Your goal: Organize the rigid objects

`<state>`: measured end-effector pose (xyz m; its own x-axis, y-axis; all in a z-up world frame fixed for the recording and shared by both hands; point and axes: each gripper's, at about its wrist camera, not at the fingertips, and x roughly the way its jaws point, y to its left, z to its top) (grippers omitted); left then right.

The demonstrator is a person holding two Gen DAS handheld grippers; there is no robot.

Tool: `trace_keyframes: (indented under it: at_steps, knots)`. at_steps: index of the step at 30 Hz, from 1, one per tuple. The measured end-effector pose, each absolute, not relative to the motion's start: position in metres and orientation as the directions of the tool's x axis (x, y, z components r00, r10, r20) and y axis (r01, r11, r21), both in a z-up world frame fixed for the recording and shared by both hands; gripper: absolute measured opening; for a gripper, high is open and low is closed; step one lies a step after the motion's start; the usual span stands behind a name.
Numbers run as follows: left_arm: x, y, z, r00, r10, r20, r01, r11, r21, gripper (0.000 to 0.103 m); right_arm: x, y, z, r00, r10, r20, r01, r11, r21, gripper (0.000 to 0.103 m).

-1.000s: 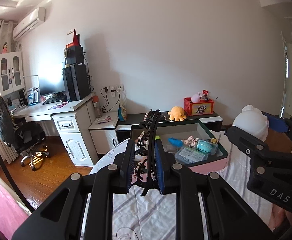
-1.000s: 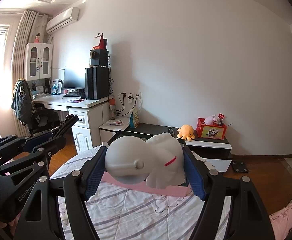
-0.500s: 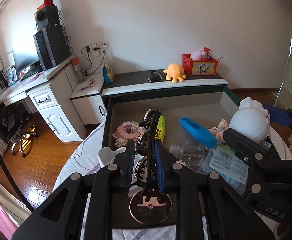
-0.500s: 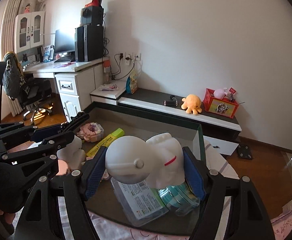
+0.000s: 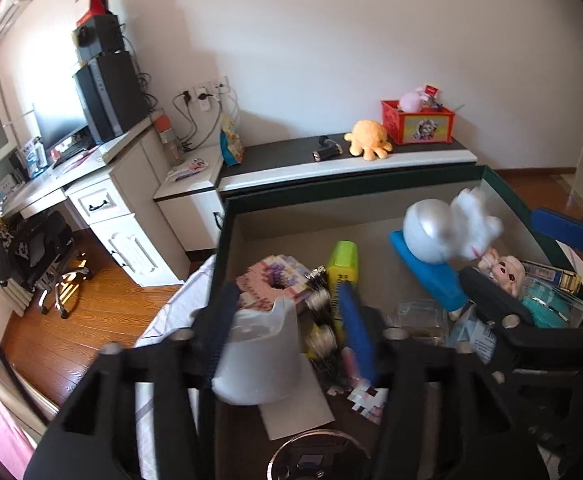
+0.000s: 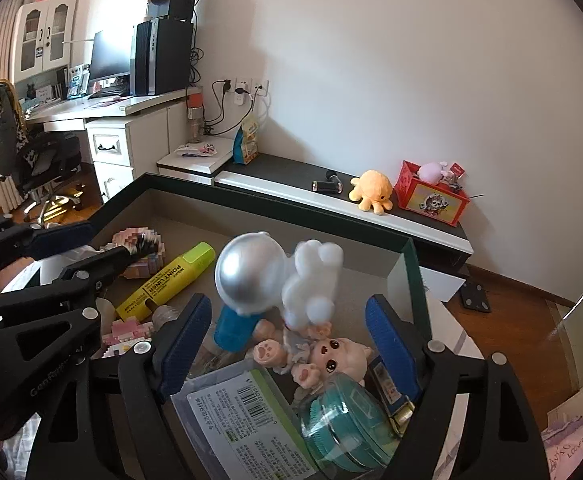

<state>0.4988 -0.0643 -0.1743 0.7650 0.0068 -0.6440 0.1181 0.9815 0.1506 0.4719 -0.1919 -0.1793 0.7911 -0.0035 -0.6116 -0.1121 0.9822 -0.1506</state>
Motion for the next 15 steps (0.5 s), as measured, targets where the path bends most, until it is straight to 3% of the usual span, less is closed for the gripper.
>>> trace_keyframes:
  at_steps: [1,3,7,10,15]
  knots:
    - [0.496,-0.061,-0.171,0.773,0.014,-0.634,0.099,0.985,0.143,0.084,0.470,-0.194,-0.177,0.795,-0.006,-0.606,-0.105,0.983,-0.148,0.081]
    - [0.484,-0.053,-0.163,0.791,-0.003,-0.611,0.090,0.990,0.112,0.091,0.461,-0.200,-0.171,0.798,0.025,-0.603,-0.113,0.988,-0.109,0.084]
    - [0.450,-0.041,-0.143,0.822,-0.029,-0.569,0.092,0.992,0.083,0.098,0.433,-0.204,-0.153,0.816,0.063,-0.575,-0.122,0.990,-0.064,0.091]
    - [0.415,-0.033,-0.126,0.857,-0.040,-0.513,0.084,0.994,0.063,0.103,0.409,-0.207,-0.139,0.828,0.096,-0.552,-0.124,0.992,-0.013,0.103]
    - [0.352,-0.021,-0.102,0.891,-0.057,-0.451,0.084,0.996,0.039,0.103,0.354,-0.206,-0.113,0.864,0.124,-0.488,-0.130,0.991,0.021,0.103]
